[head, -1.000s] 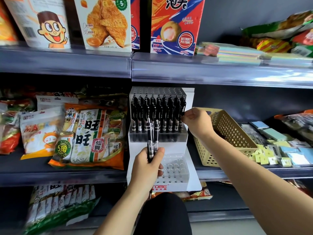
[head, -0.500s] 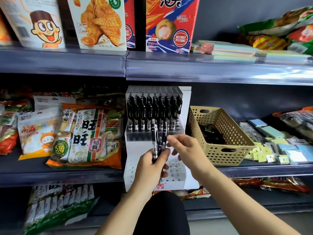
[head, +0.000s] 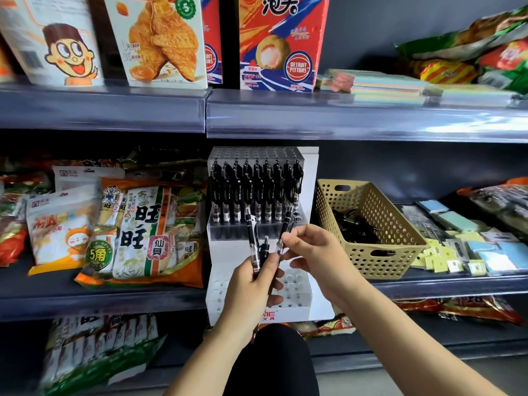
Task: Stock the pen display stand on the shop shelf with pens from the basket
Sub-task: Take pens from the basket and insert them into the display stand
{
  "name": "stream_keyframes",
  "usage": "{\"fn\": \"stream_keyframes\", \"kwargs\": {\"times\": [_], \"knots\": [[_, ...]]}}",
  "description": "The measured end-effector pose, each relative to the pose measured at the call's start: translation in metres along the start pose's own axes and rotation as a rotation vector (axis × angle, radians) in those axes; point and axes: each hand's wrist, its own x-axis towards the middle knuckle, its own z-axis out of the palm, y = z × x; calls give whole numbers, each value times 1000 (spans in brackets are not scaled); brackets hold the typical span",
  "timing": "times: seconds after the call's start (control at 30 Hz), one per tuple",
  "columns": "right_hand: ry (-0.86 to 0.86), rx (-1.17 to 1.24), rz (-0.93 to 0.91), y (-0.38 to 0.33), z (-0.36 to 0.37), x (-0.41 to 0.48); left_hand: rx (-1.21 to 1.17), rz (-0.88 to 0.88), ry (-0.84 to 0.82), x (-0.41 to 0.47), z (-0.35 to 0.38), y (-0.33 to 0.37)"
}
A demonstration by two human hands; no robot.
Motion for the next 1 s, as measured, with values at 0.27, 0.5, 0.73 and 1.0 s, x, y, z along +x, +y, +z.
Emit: {"fn": "stream_keyframes", "kwargs": {"times": [0.27,0.5,0.73,1.0], "knots": [[150,23,-173,-34,-21,13,-81,20,94,7,-6,1],[456,-298,-481,-67,-37,47,6,44,217,11,-16,-3],[441,-456,-469,-52,-27,67,-6,47,222,13,-22,-4],[336,-693,-397,-30,-26,74,-29,14,219,13,-26,-1]]}}
